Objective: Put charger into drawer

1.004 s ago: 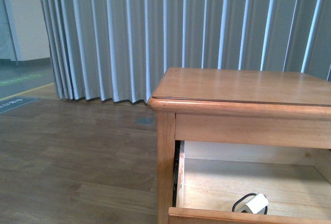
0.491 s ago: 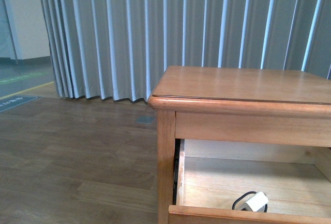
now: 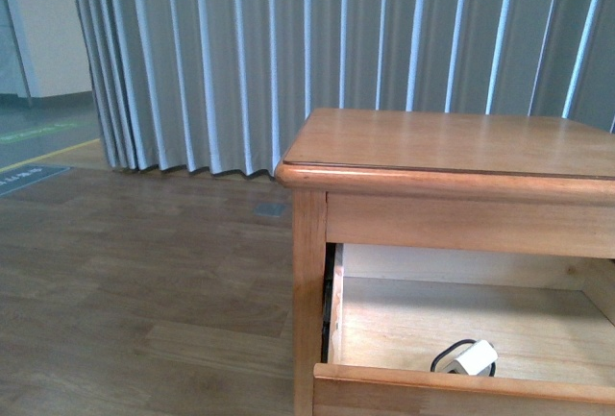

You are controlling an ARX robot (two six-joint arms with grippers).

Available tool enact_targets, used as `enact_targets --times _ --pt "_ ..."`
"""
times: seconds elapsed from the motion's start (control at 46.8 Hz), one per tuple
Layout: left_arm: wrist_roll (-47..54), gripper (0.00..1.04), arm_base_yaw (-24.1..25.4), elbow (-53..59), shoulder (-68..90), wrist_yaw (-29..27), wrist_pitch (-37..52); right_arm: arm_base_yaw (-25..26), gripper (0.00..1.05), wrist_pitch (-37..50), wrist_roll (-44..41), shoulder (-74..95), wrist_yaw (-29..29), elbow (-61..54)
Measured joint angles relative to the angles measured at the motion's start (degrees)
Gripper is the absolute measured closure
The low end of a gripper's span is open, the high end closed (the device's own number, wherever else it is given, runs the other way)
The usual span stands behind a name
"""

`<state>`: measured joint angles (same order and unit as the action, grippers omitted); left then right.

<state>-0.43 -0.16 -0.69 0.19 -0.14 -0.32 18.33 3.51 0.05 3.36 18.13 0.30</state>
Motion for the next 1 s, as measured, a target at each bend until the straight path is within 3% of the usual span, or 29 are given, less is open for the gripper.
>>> enact_targets --times 0.064,0.192,0.32,0.491,0.598,0.811,1.004 --pt "0.00 1.01 0.00 0.00 0.00 0.00 0.00 0.00 0.08 0.00 0.00 0.00 -0.02 0.00" --pt "-0.02 0.80 0.00 0.00 0.00 -0.02 0.00 -4.50 0.08 -3.89 -7.63 1.40 -8.57 0.09" --pt "0.00 0.60 0.00 0.00 0.00 0.02 0.00 -9.22 0.08 -5.01 -12.33 10.93 -9.88 1.33" --pt "-0.02 0.31 0.00 0.00 0.00 0.02 0.00 -15.63 0.08 2.54 -12.68 28.63 -12.13 3.43" --pt "0.00 0.07 0.00 0.00 0.00 0.00 0.00 -20.44 0.08 15.10 -11.04 46.95 -12.46 5.95" --pt "0.07 0.06 0.00 0.00 0.00 0.02 0.00 -21.99 0.08 26.56 -9.62 71.78 -11.58 14.45" --pt "0.07 0.06 0.00 0.00 0.00 0.02 0.00 -23.85 0.08 31.02 -9.25 84.98 -11.89 20.22"
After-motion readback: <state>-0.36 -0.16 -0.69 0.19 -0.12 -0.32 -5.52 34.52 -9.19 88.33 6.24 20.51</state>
